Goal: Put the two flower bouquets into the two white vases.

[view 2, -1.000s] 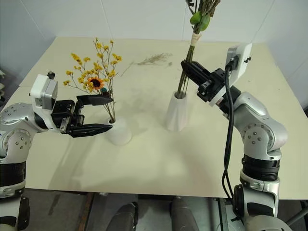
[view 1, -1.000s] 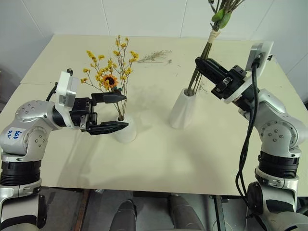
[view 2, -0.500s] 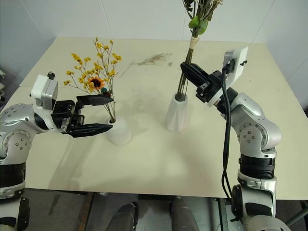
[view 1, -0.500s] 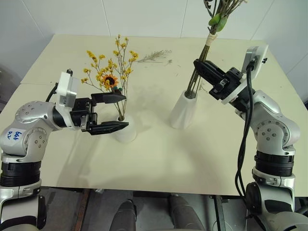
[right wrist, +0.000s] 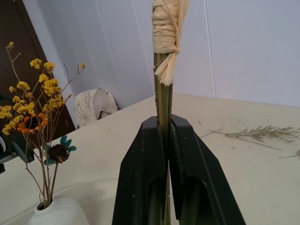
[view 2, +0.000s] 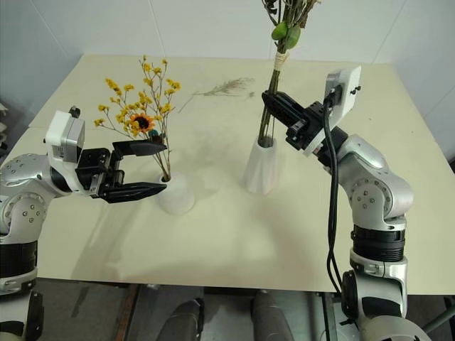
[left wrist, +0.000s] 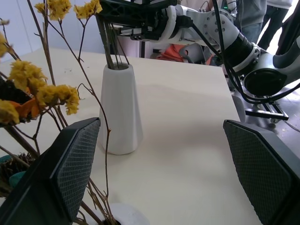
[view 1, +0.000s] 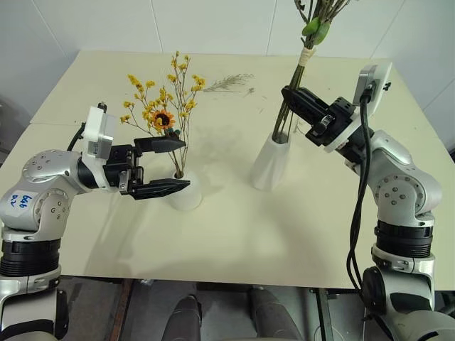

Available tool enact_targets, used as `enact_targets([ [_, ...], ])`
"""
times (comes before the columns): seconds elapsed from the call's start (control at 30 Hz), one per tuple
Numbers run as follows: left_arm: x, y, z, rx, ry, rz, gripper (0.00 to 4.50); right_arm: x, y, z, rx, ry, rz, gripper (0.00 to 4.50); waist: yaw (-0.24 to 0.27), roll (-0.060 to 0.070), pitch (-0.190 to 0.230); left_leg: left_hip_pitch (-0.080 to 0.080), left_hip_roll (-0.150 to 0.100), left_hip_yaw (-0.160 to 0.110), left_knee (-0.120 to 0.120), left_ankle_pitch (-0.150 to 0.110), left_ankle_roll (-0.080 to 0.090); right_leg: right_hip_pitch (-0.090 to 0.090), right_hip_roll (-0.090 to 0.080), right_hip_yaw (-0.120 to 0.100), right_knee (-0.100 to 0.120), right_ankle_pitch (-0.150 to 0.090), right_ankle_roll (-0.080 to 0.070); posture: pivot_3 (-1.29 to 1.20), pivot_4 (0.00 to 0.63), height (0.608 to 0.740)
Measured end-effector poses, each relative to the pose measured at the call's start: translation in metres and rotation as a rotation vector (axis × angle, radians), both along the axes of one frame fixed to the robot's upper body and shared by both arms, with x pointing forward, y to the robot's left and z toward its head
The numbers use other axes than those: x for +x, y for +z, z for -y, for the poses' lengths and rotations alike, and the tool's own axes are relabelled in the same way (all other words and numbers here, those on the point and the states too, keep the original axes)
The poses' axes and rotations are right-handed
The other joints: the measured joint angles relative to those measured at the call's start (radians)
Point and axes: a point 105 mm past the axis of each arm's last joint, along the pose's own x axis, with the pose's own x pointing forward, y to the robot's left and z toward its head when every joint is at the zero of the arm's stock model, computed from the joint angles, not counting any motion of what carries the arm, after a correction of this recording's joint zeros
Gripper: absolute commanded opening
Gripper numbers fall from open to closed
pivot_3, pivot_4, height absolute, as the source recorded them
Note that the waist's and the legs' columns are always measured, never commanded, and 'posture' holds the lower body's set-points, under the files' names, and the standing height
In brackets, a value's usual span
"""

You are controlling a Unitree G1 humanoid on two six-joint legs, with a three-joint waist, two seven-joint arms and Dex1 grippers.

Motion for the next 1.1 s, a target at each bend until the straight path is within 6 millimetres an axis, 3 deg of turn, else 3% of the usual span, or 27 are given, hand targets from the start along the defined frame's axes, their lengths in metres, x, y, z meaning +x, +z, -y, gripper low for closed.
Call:
enact_targets([
  [0.67, 0.001, -0.001, 0.002, -0.018, -0.005, -0.001, 4.50, 0.001, 0.004, -0.012, -0.056, 0.057, 0.026, 0.01, -0.002, 0.000, 0.000, 0.000, 0.000, 0.000, 0.000, 0.000, 0.000, 0.000, 0.000, 0.000, 0.000, 0.000, 0.000, 0.00, 0.150, 0.740],
  [1.1, 0.000, 0.000, 0.003, -0.022, -0.012, 0.008, 4.50, -0.005, 0.011, 0.000, -0.114, 0.042, 0.043, 0.01, 0.001, 0.000, 0.000, 0.000, 0.000, 0.000, -0.001, 0.000, 0.000, 0.000, 0.000, 0.000, -0.001, 0.000, 0.000, 0.00, 0.150, 0.740],
])
